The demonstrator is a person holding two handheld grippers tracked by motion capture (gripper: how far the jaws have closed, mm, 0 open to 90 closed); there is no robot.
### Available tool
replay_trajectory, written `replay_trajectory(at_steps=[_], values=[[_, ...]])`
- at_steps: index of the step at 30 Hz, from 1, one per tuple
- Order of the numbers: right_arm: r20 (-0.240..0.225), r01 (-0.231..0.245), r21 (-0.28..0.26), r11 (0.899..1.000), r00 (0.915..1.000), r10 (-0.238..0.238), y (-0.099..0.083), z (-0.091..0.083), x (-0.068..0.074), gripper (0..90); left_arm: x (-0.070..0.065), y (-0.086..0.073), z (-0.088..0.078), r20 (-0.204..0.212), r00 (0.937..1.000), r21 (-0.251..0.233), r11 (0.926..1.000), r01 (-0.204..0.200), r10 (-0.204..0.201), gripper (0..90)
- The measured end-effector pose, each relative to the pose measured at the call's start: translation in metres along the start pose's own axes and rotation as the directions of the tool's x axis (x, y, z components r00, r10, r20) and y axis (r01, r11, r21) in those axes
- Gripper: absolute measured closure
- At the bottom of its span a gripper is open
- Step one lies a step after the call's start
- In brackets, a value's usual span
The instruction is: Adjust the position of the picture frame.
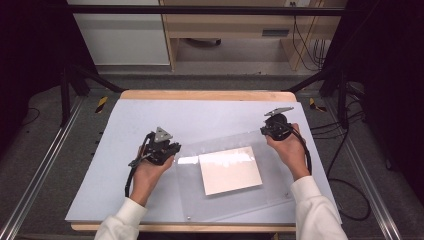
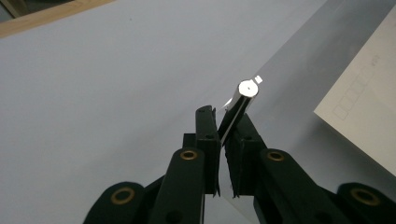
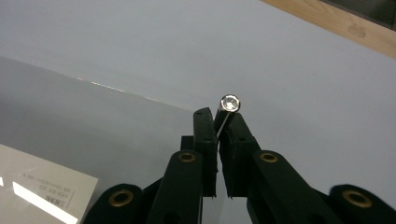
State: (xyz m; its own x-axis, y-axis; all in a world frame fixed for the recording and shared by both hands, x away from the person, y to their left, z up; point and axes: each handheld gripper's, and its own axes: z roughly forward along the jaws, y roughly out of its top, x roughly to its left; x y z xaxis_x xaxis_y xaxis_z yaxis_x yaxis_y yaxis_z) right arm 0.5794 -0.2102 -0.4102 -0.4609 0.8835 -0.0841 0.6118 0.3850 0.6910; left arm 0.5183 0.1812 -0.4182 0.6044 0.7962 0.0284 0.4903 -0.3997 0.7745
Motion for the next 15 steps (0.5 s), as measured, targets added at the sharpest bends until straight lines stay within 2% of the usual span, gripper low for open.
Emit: replay_trajectory(at_steps=[3,4,6,8,9,10,13,15], values=[[-0.005,0.004,0.012,1.0,1.0,-0.004,0.007,-0.004,0.011,85.9,0.015,0.005,-0.007,-0.001,0.9998,0.01,0.9998,-0.018,0.018,83.4],[-0.005,0.004,0.012,1.0,1.0,-0.004,0.007,-0.004,0.011,85.9,0.015,0.005,-0.007,-0.001,0.9998,0.01,0.9998,-0.018,0.018,83.3],[0.002,0.004,0.02,1.0,1.0,-0.004,0.013,-0.008,0.023,85.9,0.028,0.01,-0.012,0.006,0.9995,0.033,0.999,-0.031,0.031,83.4],[0.007,0.003,0.025,1.0,1.0,-0.003,0.015,-0.009,0.027,85.9,0.031,0.011,-0.013,0.007,0.9992,0.044,0.9983,-0.04,0.039,83.4],[0.014,0.003,0.04,0.999,0.9999,-0.004,0.018,-0.012,0.034,85.9,0.038,0.014,-0.015,0.018,0.9986,0.054,0.9973,-0.05,0.049,83.7],[0.014,0.003,0.04,0.999,0.9999,-0.004,0.018,-0.012,0.034,85.9,0.038,0.014,-0.015,0.018,0.9986,0.054,0.9973,-0.05,0.049,83.6],[0.027,0.005,0.057,0.998,0.9996,-0.006,0.022,-0.019,0.046,85.9,0.05,0.015,-0.016,0.044,0.9971,0.066,0.9958,-0.064,0.061,83.6],[0.03,0.005,0.064,0.998,0.9995,-0.007,0.022,-0.021,0.049,85.9,0.052,0.014,-0.016,0.049,0.9963,0.067,0.995,-0.074,0.071,83.8]])
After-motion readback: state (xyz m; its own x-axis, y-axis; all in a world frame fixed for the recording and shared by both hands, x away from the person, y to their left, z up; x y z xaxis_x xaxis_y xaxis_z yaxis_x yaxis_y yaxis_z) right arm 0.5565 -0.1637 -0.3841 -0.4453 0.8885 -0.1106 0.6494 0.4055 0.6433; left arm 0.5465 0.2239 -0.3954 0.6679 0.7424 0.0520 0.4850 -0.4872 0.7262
